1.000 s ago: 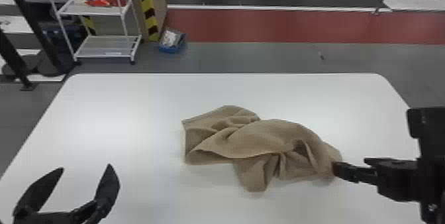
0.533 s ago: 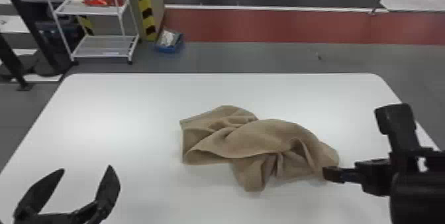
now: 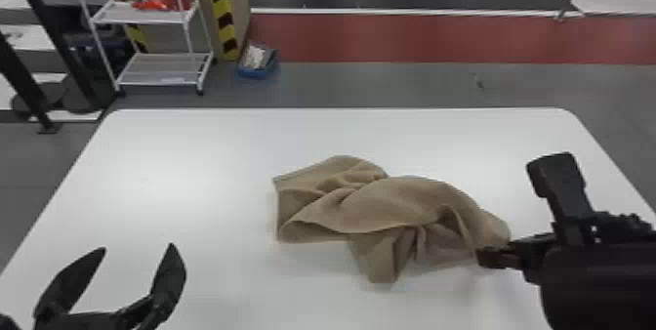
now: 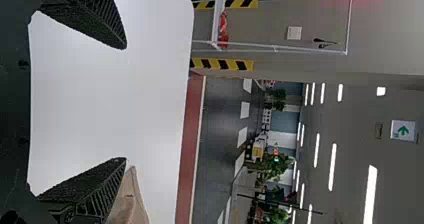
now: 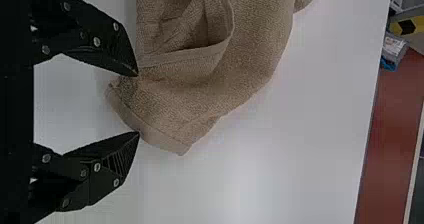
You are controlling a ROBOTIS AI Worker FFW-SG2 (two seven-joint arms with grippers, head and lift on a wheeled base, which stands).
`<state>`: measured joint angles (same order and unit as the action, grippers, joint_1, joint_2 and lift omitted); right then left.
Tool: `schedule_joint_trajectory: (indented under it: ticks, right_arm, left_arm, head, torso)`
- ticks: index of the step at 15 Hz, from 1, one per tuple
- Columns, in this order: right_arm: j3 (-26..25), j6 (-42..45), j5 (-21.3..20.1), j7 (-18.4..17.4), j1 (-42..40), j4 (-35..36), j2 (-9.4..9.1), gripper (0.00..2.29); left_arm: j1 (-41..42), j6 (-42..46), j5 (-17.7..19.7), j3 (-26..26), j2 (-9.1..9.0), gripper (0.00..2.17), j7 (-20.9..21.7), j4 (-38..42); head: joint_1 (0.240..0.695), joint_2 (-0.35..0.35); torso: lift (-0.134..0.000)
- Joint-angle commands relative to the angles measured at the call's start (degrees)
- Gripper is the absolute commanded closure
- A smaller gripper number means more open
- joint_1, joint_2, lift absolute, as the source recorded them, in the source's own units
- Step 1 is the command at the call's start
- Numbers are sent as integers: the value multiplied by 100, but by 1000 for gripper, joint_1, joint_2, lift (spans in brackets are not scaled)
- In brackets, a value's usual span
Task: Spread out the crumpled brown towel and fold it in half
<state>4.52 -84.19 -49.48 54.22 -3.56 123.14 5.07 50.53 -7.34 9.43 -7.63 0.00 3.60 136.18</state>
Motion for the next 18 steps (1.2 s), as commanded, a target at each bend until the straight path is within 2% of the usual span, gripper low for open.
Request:
schedule_joint_trajectory:
  ticks: [1,3,4,8,10,12,13,14,15,16,18]
  right_arm:
    - [49,3,-88,-8,22,-80,2,795]
    - [76,20,-115,-17,49,-98,2,1187]
    - [49,20,-106,-43,66,-89,-15,1305]
    - [-311,161,-97,-70,163,-27,2,1305]
    - [-830,583,-9,-52,303,-27,169,1305]
    - [-1269,1391,79,45,339,-98,503,1301]
    - [-1401,1655,79,89,286,-168,574,1291]
    - [-1471,1796,87,194,224,-194,618,1102]
    - [-1524,1866,123,212,84,-194,609,356]
    - [-1533,2007,123,168,-39,-212,600,-2]
    - [-1647,2411,26,89,-162,-273,600,-2]
  left_arm:
    - [1,0,-2,7,-15,87,0,5]
    - [1,0,7,7,-15,87,0,5]
    - [1,0,7,-2,-15,87,-9,5]
    - [-8,0,68,-37,-15,87,-9,-4]
    - [-17,0,130,-54,-15,87,-9,-12]
    - [-26,0,147,-54,-15,87,-9,-39]
    - [-43,0,156,-46,-15,87,-9,-56]
    - [-61,0,191,-46,-15,87,9,-74]
    - [-78,0,191,-46,-15,87,18,-92]
    - [-87,0,191,-46,-15,87,35,-109]
    - [-87,0,191,-54,-15,87,35,-127]
  head:
    - [695,-8]
    - [695,-11]
    - [695,-12]
    - [695,-17]
    - [695,-44]
    - [695,-87]
    - [695,-114]
    - [695,-135]
    - [695,-171]
    - [695,-180]
    - [695,-193]
  torso:
    - [-125]
    - [-125]
    - [-125]
    - [-125]
    - [-125]
    - [-125]
    - [-125]
    - [-125]
    - [-125]
    - [-125]
    - [-125]
